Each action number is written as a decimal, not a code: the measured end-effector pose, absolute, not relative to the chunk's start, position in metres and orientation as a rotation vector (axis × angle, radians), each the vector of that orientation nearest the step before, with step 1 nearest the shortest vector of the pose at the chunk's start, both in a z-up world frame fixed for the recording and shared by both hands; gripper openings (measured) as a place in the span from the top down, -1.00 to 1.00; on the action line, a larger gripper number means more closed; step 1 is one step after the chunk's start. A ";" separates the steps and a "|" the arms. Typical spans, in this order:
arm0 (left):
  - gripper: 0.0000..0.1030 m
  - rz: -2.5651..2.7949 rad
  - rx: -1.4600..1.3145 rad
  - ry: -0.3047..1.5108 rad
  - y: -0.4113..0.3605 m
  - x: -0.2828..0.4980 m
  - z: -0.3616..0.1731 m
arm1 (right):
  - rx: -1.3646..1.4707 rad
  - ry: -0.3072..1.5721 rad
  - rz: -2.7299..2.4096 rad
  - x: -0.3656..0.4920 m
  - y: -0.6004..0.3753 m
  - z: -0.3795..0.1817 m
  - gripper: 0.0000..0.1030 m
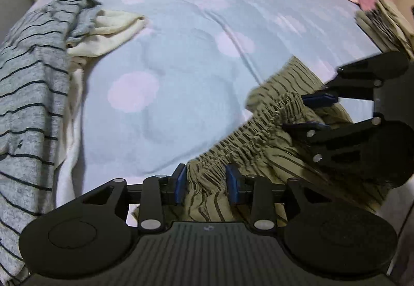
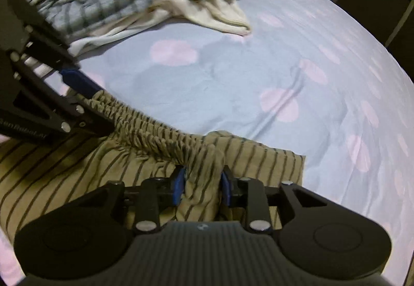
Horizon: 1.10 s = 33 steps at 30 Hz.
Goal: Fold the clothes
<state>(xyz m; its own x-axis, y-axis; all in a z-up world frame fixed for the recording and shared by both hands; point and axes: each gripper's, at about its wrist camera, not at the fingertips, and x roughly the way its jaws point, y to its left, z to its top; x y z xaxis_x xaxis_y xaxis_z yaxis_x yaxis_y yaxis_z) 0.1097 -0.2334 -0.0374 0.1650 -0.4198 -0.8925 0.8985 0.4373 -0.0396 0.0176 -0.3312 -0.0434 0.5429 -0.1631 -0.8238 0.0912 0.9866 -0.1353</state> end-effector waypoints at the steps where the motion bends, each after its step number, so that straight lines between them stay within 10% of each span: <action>1: 0.40 -1.000 0.571 0.994 -0.232 0.111 -0.034 | -0.050 0.976 -0.167 0.018 -0.335 -0.041 0.27; 8: 0.39 -0.923 0.459 0.977 -0.210 0.113 -0.009 | 0.109 0.886 -0.255 -0.003 -0.349 -0.010 -0.04; 24: 0.04 -1.132 0.437 0.980 -0.114 0.031 -0.014 | 0.214 0.863 -0.271 -0.127 -0.347 0.000 -0.06; 33: 0.82 -1.093 0.391 1.118 -0.125 0.025 -0.052 | 0.267 0.930 -0.337 -0.138 -0.356 -0.031 0.82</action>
